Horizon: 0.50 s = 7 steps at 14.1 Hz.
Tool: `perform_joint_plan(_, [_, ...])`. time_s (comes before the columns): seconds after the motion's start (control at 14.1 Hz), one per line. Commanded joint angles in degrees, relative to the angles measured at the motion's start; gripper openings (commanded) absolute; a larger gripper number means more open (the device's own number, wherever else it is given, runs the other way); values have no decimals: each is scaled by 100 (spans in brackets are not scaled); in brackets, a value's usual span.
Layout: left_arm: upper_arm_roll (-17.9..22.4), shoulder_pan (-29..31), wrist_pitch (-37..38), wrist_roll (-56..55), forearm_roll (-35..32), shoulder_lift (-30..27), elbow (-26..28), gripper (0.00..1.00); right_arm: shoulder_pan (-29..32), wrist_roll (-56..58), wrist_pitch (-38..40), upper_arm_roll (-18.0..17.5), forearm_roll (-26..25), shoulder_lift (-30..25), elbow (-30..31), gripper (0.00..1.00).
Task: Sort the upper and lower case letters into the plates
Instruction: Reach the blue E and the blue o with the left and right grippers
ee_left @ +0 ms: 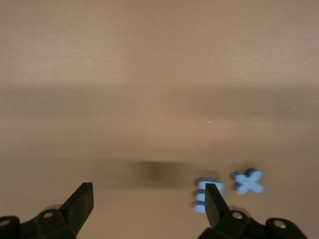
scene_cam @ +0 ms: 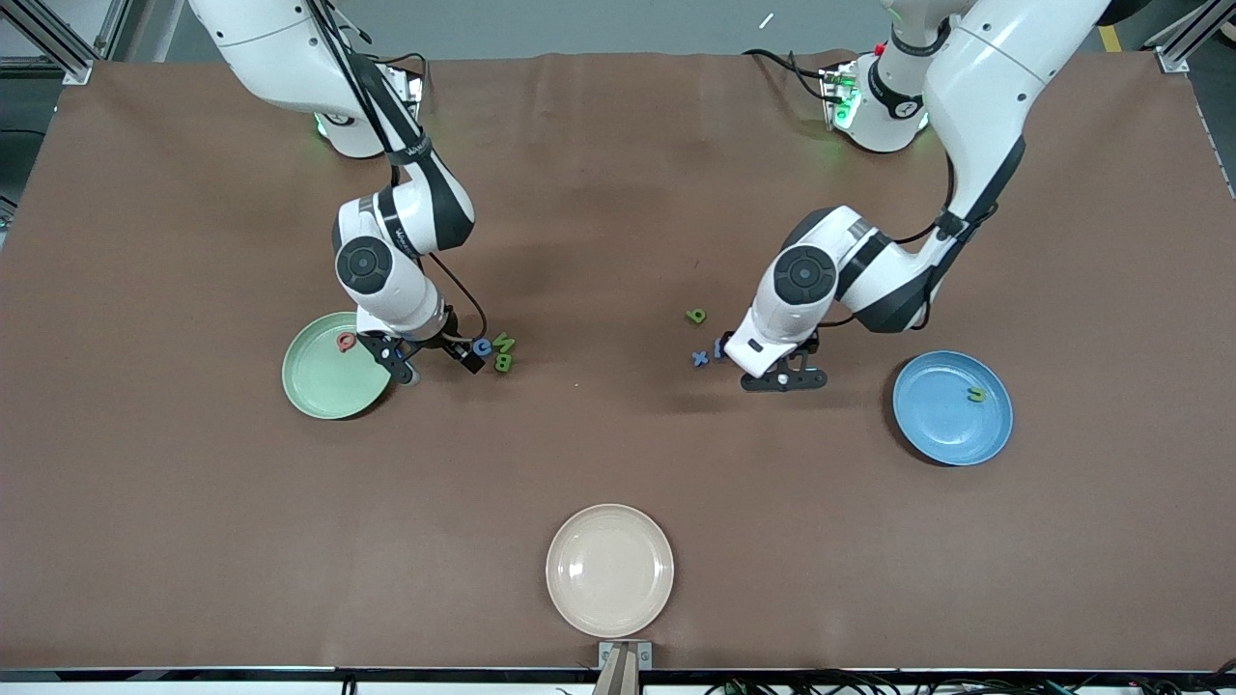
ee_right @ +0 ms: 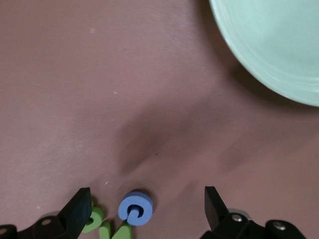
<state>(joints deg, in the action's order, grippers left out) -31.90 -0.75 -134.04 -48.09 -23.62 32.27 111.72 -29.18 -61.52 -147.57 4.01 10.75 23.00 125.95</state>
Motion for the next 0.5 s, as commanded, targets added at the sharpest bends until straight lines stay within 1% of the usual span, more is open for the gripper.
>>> perform_joint_plan(0.0, [8,-57,-454,-306,-108,68,103,99,-175,-342,-192,47,94,116,79,97])
perform_joint_plan(0.14, [17,-180,-596,-324,-108,139,156,98,-184,-378,-307,38,94,222,87,97])
perform_joint_plan(0.28, [17,-198,-605,-324,-117,209,218,95,-228,-387,-281,29,94,248,78,94])
perform_joint_plan(0.36, [17,-189,-605,-324,-117,209,227,93,-254,-396,-281,29,94,275,70,92])
perform_joint_plan(0.43, [17,-206,-605,-324,-117,244,227,90,-272,-413,-281,29,103,284,61,88])
